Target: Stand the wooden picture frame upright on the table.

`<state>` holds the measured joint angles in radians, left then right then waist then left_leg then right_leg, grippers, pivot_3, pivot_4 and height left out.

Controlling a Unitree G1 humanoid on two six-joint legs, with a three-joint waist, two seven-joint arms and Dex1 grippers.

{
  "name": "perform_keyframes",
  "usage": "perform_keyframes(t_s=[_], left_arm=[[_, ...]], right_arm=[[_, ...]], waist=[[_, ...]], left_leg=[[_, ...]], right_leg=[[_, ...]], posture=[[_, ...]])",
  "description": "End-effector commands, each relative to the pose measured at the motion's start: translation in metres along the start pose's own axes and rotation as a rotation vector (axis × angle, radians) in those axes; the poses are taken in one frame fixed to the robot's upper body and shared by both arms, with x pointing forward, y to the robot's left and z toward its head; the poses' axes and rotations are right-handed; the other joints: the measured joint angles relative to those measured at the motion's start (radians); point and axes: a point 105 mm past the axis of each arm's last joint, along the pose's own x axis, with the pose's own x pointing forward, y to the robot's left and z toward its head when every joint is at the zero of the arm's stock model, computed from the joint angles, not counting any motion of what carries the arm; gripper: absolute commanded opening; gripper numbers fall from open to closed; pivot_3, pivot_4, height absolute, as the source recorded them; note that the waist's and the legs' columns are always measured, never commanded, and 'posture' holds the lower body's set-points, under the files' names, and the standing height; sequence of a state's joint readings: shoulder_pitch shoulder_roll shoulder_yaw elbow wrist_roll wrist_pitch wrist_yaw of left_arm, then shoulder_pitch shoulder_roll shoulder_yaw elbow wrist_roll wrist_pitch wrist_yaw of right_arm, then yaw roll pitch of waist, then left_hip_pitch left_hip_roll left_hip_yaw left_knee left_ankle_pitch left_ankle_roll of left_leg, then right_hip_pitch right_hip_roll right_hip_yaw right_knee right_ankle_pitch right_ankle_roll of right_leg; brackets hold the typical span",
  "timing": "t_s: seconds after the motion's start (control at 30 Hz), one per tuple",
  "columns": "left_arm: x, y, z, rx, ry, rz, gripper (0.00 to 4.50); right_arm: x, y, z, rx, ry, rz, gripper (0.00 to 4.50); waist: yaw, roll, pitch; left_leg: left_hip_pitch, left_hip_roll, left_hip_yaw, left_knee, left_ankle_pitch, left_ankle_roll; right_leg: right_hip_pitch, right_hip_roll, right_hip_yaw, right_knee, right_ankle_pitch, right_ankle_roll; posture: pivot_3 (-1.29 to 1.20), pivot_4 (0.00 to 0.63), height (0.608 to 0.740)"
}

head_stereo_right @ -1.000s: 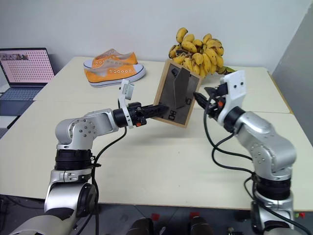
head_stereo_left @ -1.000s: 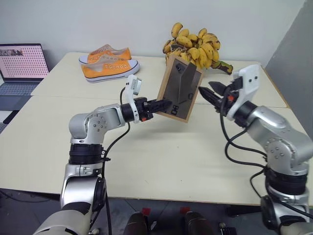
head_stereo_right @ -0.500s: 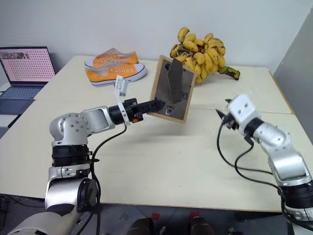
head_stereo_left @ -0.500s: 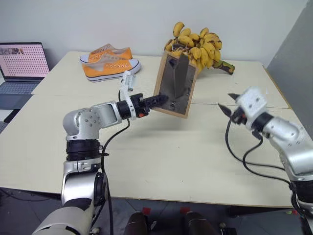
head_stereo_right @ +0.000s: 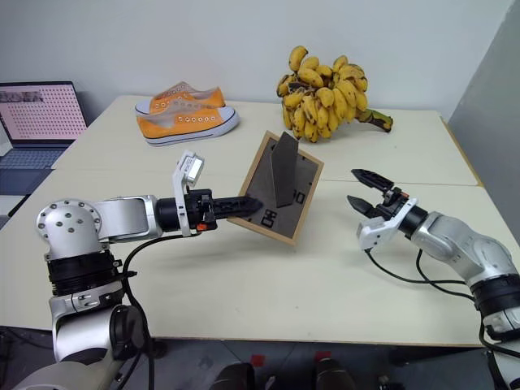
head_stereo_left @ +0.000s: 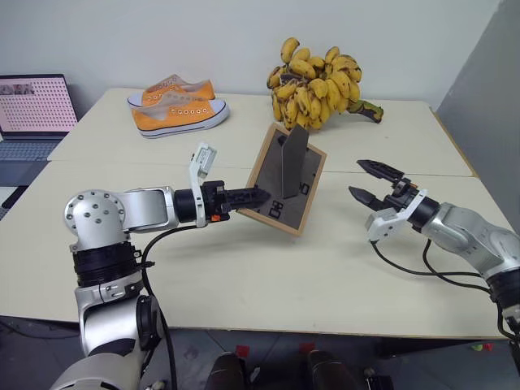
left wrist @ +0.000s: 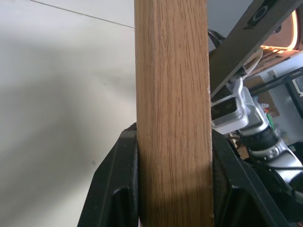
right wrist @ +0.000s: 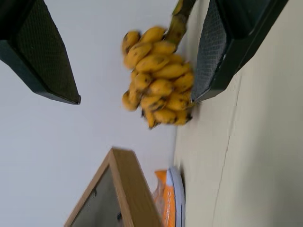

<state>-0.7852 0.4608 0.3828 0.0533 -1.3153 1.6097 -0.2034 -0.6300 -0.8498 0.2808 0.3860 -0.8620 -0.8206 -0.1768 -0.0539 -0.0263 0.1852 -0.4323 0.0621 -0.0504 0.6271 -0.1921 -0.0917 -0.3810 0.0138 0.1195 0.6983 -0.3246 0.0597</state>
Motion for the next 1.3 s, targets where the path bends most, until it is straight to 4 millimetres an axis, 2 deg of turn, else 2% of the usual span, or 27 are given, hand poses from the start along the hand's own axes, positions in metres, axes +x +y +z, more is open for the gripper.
perform_keyframes(t_s=[0.03,0.2,0.37,0.47,0.57,0.77,0.87,0.97,1.3], left_arm=[[-0.002,-0.016,0.004,0.014,0.002,-0.059,1.29],[-0.002,-0.023,0.005,0.002,0.0,-0.064,1.29],[-0.001,-0.029,0.004,-0.024,-0.006,-0.055,1.29],[-0.001,-0.03,0.004,-0.034,-0.011,-0.046,1.29],[-0.001,-0.03,0.005,-0.032,-0.017,-0.04,1.29],[0.0,-0.029,0.006,-0.039,-0.027,-0.036,1.29],[0.002,-0.031,0.004,-0.031,-0.019,-0.047,1.29],[0.002,-0.032,0.004,-0.03,-0.018,-0.049,1.29],[0.002,-0.031,0.007,-0.027,-0.024,-0.043,1.29]], right_arm=[[0.016,-0.013,0.009,-0.05,-0.077,-0.136,3.92],[0.038,-0.015,0.019,-0.043,-0.123,-0.228,3.92],[0.051,-0.018,0.029,-0.039,-0.174,-0.275,3.92],[0.055,-0.02,0.029,-0.035,-0.174,-0.291,3.92],[0.056,-0.021,0.027,-0.029,-0.17,-0.298,3.41],[0.056,-0.022,0.025,-0.029,-0.168,-0.303,2.05],[0.055,-0.022,0.025,-0.031,-0.169,-0.303,1.66],[0.056,-0.022,0.025,-0.032,-0.167,-0.305,1.46],[0.055,-0.019,0.02,-0.031,-0.137,-0.296,1.43]], waist=[[0.002,0.0,0.0],[0.004,0.0,0.0],[0.005,0.0,0.0],[0.007,0.0,0.0],[0.007,0.0,0.0],[0.013,0.0,0.0],[0.015,0.0,0.0],[0.016,0.0,0.0],[0.016,0.0,0.0]], left_leg=[[0.0,0.0,0.0,0.0,0.0,0.0],[0.0,-0.001,-0.001,0.0,0.002,-0.003],[0.0,-0.001,-0.001,0.0,0.002,-0.003],[0.0,-0.001,-0.001,0.0,0.002,-0.003],[0.0,-0.001,-0.001,0.001,0.002,-0.003],[0.0,-0.002,-0.001,0.001,0.002,-0.003],[0.0,-0.002,-0.001,0.001,0.002,-0.003],[0.0,-0.002,-0.001,0.001,0.002,-0.002],[0.0,-0.002,-0.001,0.001,0.001,-0.002]], right_leg=[[0.0,0.0,0.0,0.0,0.0,0.0],[0.001,-0.001,0.0,0.0,0.0,0.0],[0.001,-0.001,-0.001,0.0,0.0,0.0],[0.001,-0.001,-0.001,0.001,0.0,0.0],[0.001,-0.001,-0.001,0.001,0.0,0.0],[0.001,-0.001,-0.001,0.0,0.0,0.0],[0.001,-0.001,-0.001,0.001,0.0,0.0],[0.001,-0.001,-0.001,0.001,0.0,0.0],[0.001,-0.001,-0.001,0.001,0.0,0.0]], posture=[[0.0,0.15,0.74],[0.0,0.15,0.74],[0.0,0.15,0.74],[0.0,0.15,0.74],[0.0,0.15,0.74],[0.0,0.15,0.74],[0.0,0.15,0.74],[0.0,0.15,0.74],[0.0,0.15,0.74]])
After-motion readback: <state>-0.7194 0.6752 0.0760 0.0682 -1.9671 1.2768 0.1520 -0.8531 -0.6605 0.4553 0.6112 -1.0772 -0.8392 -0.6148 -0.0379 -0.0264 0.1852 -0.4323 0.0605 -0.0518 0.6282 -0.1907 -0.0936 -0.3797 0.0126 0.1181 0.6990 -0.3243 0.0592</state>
